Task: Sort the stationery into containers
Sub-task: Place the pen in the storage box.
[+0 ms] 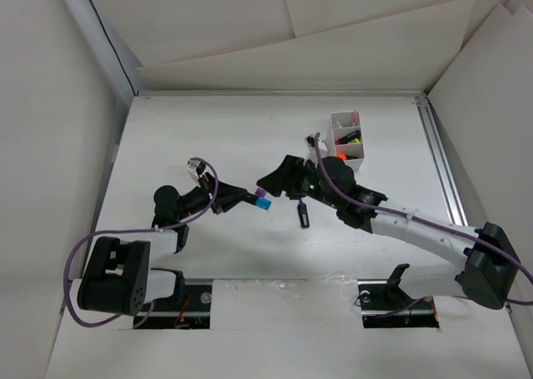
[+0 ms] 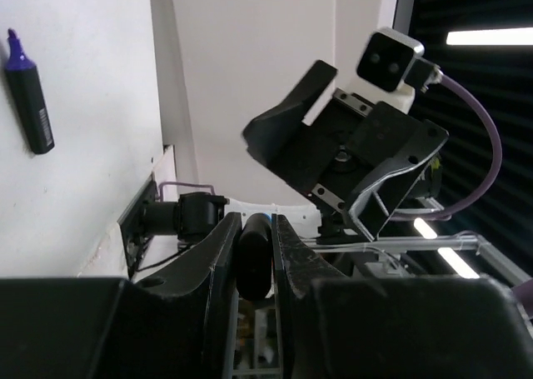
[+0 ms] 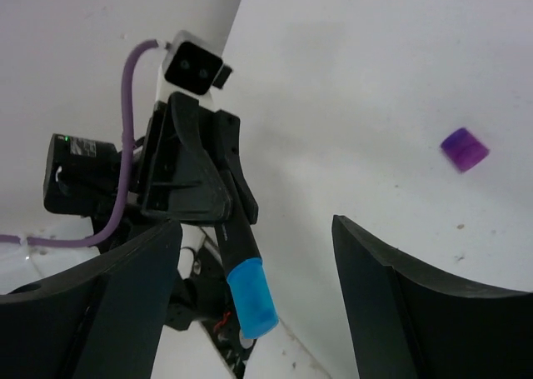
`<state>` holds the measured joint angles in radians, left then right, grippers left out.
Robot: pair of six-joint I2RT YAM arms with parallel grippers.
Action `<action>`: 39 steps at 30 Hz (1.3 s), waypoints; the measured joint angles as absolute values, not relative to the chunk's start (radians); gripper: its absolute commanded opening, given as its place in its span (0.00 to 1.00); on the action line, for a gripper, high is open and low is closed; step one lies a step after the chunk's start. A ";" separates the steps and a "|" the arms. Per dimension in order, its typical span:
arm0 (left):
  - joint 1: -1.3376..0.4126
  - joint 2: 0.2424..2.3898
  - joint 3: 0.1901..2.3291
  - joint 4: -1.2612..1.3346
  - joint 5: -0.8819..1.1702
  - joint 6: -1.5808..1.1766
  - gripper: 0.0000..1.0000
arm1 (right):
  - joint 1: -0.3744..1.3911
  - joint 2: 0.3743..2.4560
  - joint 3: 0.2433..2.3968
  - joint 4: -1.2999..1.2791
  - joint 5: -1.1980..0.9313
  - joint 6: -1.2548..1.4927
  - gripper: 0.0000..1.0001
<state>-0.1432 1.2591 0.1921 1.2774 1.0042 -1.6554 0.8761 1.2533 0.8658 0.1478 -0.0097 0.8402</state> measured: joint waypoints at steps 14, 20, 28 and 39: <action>-0.143 1.177 0.192 1.290 0.986 -1.564 0.00 | 0.876 1.337 0.816 0.301 -0.224 0.925 0.60; -0.143 1.188 0.192 1.290 0.985 -1.565 0.00 | 0.876 1.337 0.816 0.326 -0.244 0.940 0.50; -0.143 1.206 0.192 1.290 0.982 -1.577 0.00 | 0.876 1.345 0.816 0.340 -0.261 0.950 0.44; -0.144 1.209 0.192 1.290 0.981 -1.581 0.00 | 0.876 1.404 0.816 0.368 -0.299 0.958 0.44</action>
